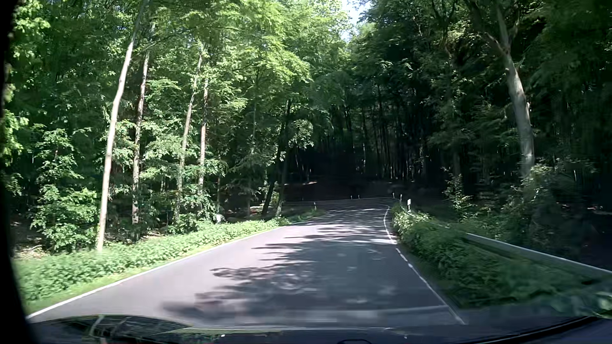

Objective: Follow the waypoints while adhering to traffic rules and regulations

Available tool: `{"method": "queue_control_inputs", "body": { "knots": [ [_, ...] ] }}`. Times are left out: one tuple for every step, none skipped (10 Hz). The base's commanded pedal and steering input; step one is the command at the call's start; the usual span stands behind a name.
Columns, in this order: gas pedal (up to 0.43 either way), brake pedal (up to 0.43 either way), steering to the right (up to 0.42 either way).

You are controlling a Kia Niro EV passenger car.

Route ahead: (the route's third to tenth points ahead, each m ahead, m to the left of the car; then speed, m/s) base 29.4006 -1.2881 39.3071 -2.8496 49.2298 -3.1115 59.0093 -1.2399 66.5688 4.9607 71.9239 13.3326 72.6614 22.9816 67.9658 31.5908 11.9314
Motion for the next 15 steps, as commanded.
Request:
{"method": "queue_control_inputs", "body": {
  "knots": [
    [0.311, 0.000, 0.024],
    [0.287, 0.000, 0.029],
    [0.280, 0.000, 0.034],
    [0.268, 0.000, 0.035],
    [0.260, 0.000, 0.033],
    [0.260, 0.000, 0.032],
    [0.228, 0.000, 0.032],
    [0.220, 0.000, 0.031],
    [0.220, 0.000, 0.033],
    [0.220, 0.000, 0.037],
    [0.209, 0.000, 0.039],
    [0.197, 0.000, 0.039],
    [0.197, 0.000, 0.037],
    [0.197, 0.000, 0.033],
    [0.197, 0.000, 0.030]
  ]
}}
